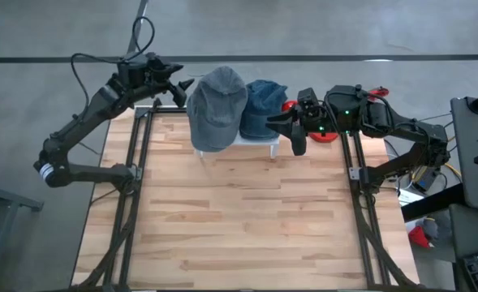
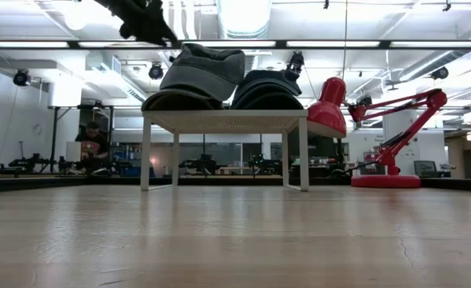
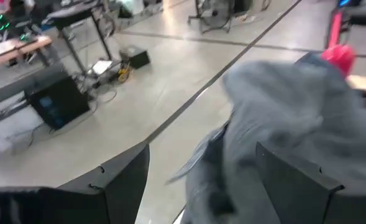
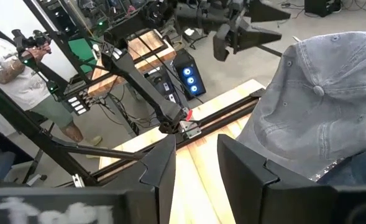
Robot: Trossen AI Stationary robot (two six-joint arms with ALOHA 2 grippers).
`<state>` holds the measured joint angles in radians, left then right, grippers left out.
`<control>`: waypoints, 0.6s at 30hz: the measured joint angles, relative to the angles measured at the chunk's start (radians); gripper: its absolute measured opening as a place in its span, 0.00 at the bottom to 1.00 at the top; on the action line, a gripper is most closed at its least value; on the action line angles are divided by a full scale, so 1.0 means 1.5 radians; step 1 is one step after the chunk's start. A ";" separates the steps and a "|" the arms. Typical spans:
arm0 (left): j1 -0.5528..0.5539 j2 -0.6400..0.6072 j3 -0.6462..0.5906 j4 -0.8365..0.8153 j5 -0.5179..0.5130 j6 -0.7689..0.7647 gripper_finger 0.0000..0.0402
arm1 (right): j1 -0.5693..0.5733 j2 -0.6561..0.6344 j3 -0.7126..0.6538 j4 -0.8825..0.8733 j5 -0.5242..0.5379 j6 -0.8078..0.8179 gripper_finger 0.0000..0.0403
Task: Pick & Place hat
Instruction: Stack the gray cap on top of the gray cap on the shelf
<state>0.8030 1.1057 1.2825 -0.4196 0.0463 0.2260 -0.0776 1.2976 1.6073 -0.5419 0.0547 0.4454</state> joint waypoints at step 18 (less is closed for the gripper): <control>-0.096 0.128 0.040 0.080 -0.057 0.043 0.74 | 0.000 0.000 0.000 -0.001 0.000 0.000 0.24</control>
<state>0.6594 1.2979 1.3431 -0.2992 -0.0391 0.2907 -0.0774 1.2972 1.6073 -0.5436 0.0544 0.4454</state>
